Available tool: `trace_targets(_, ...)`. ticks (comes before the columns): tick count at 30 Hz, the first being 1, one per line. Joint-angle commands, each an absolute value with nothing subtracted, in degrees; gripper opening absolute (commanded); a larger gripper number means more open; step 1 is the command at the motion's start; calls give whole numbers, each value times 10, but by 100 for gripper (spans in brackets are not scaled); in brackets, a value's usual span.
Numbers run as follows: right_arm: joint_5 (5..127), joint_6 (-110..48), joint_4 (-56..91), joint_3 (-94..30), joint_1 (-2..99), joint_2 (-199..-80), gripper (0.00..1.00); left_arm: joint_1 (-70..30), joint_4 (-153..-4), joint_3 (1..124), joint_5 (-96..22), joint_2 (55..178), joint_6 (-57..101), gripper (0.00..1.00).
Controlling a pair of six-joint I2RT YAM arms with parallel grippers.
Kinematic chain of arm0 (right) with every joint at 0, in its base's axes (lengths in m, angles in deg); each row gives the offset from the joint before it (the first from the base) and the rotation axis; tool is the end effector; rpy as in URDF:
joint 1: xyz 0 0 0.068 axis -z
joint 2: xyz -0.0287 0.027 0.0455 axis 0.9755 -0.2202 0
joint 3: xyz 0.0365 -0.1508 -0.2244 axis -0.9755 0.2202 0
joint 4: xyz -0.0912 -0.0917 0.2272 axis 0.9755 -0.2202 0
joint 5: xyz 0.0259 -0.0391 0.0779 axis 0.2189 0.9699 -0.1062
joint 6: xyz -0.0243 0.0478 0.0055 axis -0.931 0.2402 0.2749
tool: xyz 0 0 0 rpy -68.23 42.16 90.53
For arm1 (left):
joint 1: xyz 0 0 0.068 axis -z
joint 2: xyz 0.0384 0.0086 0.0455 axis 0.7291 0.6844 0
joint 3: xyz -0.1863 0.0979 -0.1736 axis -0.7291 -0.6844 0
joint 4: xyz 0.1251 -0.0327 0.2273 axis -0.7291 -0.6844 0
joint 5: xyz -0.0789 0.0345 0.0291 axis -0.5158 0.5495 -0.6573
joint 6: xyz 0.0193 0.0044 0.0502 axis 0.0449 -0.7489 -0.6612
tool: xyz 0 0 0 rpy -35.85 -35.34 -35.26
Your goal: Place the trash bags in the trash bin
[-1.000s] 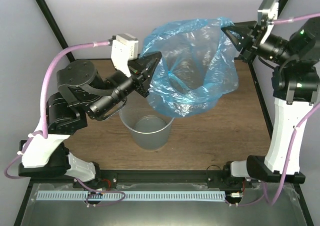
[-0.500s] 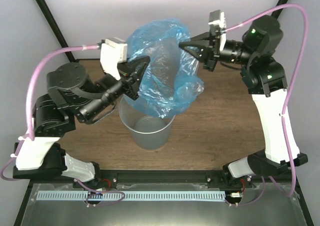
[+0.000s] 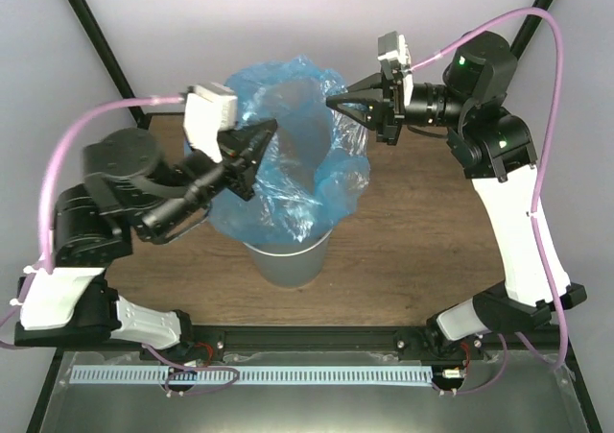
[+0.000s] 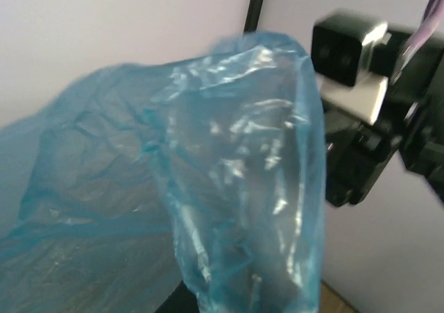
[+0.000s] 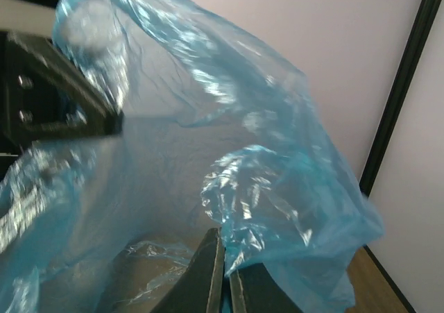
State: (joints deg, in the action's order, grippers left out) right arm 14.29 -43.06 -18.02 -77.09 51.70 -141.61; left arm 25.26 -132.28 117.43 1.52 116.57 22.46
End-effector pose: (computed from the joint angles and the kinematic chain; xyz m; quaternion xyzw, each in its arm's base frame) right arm 0.2029 0.1312 0.5746 -0.5036 0.4902 0.4522 0.5491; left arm 0.0676 -0.1510 0.5973 0.1853 0.6842 -0.3171 0.6300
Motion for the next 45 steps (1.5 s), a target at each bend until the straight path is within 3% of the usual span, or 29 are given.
trace_targets(1,114,-438,-197,-792,514,-1401,1,252,-1348,1140,36,1176,213,4)
trace_targets(10,130,-436,-201,-776,515,-1387,1,251,-1306,1114,41,1175,204,4)
trace_targets(18,246,-449,-195,-724,517,-1370,1,252,-1317,1105,42,1184,209,4)
trace_targets(22,289,-440,-172,-705,524,-1373,1,249,-1323,1094,77,1183,217,4)
trace_targets(29,260,-416,-141,-744,524,-1401,1,221,-1322,1099,174,1150,222,4)
trace_targets(36,205,-407,-150,-814,524,-1407,1,220,-1292,1064,40,1123,211,4)
trace_targets(45,153,-403,-162,-788,524,-1383,1,220,-1326,1107,-109,1174,182,4)
